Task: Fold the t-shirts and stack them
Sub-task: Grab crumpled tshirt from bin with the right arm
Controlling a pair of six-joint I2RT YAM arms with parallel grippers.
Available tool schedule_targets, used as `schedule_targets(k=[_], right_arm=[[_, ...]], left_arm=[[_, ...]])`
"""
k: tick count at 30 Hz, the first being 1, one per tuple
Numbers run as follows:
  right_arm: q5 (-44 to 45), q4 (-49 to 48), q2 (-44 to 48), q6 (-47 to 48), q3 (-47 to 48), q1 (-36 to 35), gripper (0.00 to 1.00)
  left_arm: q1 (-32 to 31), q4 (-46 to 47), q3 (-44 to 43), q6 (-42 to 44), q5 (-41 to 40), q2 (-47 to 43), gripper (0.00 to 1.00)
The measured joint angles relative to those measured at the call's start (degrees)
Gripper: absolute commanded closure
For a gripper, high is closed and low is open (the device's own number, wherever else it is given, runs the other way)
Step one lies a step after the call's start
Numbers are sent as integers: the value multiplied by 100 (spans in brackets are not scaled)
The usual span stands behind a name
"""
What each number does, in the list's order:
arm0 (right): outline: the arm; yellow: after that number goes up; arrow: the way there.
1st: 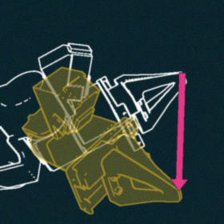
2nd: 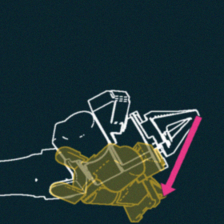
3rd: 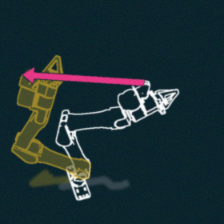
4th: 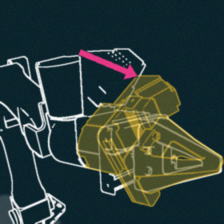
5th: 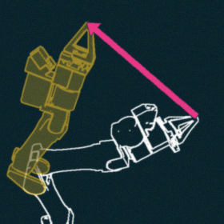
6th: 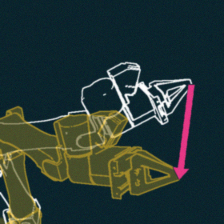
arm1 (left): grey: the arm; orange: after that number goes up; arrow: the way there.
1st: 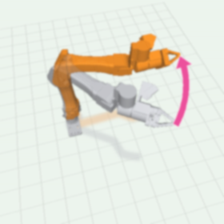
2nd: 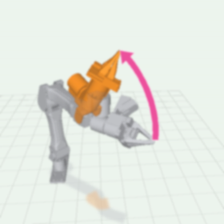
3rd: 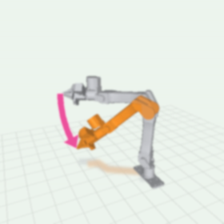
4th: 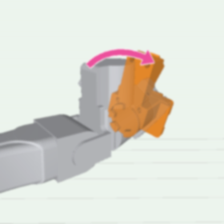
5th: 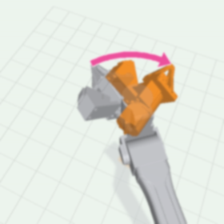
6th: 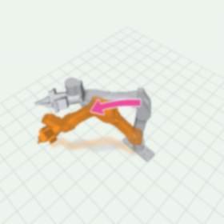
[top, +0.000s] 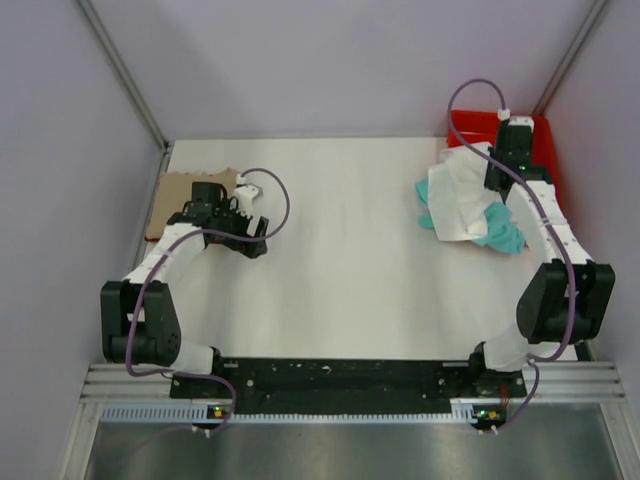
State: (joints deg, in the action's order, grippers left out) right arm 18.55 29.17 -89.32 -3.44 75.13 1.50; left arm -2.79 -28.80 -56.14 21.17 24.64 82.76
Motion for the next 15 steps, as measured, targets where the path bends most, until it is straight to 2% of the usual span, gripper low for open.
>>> schedule_targets(k=[4, 8, 11, 15], right_arm=[[358, 142, 195, 79, 1104, 68, 100], [393, 142, 422, 103, 2752, 216, 100], [-184, -201, 640, 138, 3648, 323, 100], [-1720, -1270, 977, -188, 4328, 354, 100]], left_arm=[[0, -2, 0, 0, 0, 0, 1], [0, -13, 0, 0, 0, 0, 1], [0, -28, 0, -4, -7, 0, 1], [0, -39, -20, -22, -116, 0, 1]])
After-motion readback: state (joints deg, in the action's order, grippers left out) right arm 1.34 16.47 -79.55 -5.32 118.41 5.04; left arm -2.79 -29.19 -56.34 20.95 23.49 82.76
